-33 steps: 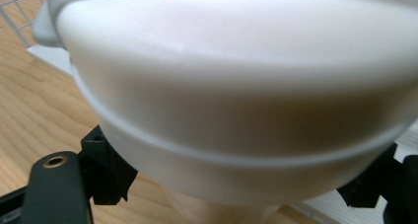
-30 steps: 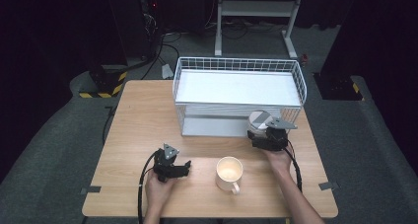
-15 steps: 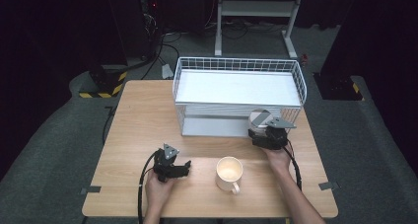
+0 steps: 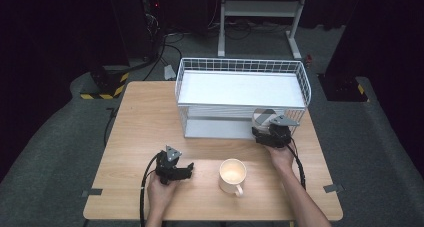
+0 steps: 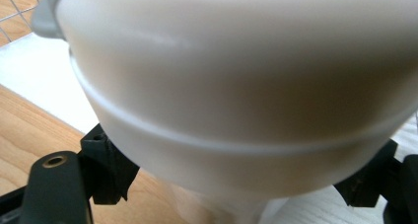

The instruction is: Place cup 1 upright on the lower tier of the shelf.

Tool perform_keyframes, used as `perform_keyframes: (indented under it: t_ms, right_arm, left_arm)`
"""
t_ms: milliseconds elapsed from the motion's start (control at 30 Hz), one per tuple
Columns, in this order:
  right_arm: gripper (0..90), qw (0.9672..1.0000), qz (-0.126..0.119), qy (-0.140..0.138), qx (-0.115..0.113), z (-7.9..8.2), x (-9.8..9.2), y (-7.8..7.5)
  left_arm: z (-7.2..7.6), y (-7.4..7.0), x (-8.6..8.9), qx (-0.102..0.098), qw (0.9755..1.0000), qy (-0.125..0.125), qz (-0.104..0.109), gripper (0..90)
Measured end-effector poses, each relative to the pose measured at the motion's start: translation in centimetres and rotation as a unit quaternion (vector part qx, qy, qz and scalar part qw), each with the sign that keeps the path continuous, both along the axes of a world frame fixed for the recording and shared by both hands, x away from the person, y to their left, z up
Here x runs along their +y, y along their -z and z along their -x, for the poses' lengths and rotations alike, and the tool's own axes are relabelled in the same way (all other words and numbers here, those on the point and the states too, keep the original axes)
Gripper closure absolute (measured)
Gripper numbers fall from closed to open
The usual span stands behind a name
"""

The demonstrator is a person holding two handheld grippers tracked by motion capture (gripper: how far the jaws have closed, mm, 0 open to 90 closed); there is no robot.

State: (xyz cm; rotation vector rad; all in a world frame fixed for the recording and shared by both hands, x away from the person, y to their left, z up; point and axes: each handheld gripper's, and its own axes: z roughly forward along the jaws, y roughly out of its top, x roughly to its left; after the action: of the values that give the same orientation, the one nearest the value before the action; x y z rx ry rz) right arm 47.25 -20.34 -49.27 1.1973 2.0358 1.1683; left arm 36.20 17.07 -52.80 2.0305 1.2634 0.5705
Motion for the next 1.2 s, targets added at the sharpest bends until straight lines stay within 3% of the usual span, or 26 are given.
perform_keyframes:
  t_ms: [367, 667, 1067, 1200]
  right_arm:
    - [17.8, 0.9999, -0.011, 0.003, 0.002, -0.2, -0.2, 0.2]
    - [10.0, 0.9998, -0.016, -0.002, 0.011, 0.0, -0.1, 0.1]
    - [9.8, 0.9997, -0.010, 0.004, 0.023, 1.2, -0.8, -0.2]
    - [10.2, 0.9990, -0.015, 0.018, 0.037, 1.7, -1.2, 0.0]
  left_arm:
    - [0.0, 0.0, 0.0, 0.000, 1.0000, 0.000, -0.001, 15.5]
    - [0.0, 0.0, 0.0, 0.000, 1.0000, 0.000, 0.000, 15.5]
    - [0.0, 0.0, 0.0, 0.000, 1.0000, 0.000, -0.001, 15.5]
    - [0.0, 0.0, 0.0, 0.000, 1.0000, 0.000, -0.001, 15.5]
